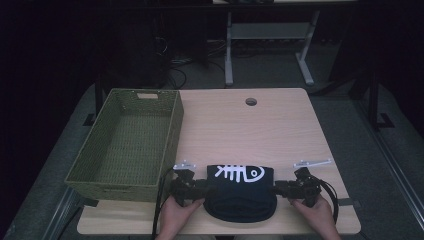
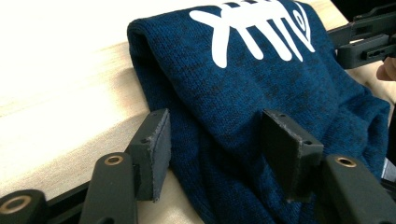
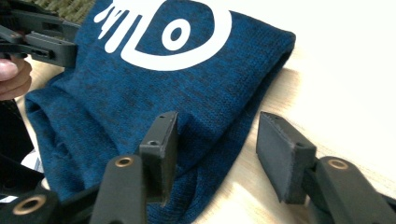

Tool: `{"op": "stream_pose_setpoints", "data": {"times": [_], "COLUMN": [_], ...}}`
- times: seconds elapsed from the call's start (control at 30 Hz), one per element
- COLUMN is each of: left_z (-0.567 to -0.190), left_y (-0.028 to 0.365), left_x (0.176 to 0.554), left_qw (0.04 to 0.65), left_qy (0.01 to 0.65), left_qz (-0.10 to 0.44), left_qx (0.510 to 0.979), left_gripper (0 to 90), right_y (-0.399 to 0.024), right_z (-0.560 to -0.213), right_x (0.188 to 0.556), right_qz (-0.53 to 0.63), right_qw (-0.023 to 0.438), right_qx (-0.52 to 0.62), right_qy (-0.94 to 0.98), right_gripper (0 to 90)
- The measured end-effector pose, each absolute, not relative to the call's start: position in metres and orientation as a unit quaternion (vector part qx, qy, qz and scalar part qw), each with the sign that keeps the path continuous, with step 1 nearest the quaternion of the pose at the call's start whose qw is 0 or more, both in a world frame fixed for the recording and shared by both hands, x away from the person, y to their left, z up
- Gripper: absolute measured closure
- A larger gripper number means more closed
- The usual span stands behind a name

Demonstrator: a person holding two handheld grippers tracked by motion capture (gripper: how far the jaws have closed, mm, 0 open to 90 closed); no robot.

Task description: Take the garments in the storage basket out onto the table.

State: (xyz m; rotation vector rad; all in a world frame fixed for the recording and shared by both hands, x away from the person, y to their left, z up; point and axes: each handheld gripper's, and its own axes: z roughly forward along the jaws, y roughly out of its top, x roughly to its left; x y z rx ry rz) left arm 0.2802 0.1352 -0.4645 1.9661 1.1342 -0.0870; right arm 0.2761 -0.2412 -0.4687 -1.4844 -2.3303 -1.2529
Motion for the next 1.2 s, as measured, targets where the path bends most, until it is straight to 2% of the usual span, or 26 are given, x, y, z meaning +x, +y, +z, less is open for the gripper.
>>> {"op": "stream_pose_setpoints", "data": {"times": [0.3,0.47,0.63,0.93,1.2], "left_z": [-0.468,-0.471,-0.473,-0.472,-0.473], "left_y": [0.135,0.134,0.13,0.127,0.127], "left_x": [0.284,0.286,0.289,0.291,0.294], "left_qw": [0.426,0.433,0.438,0.437,0.45], "left_qy": [0.456,0.457,0.459,0.459,0.466], "left_qz": [-0.049,-0.067,-0.075,-0.075,-0.084], "left_qx": [0.78,0.774,0.77,0.77,0.757], "left_gripper": [44.3,52.0,59.2,67.4,71.1], "right_y": [-0.235,-0.231,-0.229,-0.229,-0.233], "right_z": [-0.474,-0.475,-0.476,-0.475,-0.474], "right_x": [0.276,0.278,0.278,0.276,0.275], "right_qz": [-0.417,-0.417,-0.416,-0.42,-0.424], "right_qw": [0.065,0.068,0.065,0.058,0.061], "right_qx": [-0.486,-0.482,-0.481,-0.479,-0.481], "right_qy": [-0.765,-0.767,-0.769,-0.768,-0.765], "right_gripper": [53.1,63.9,69.7,75.1,78.0]}}
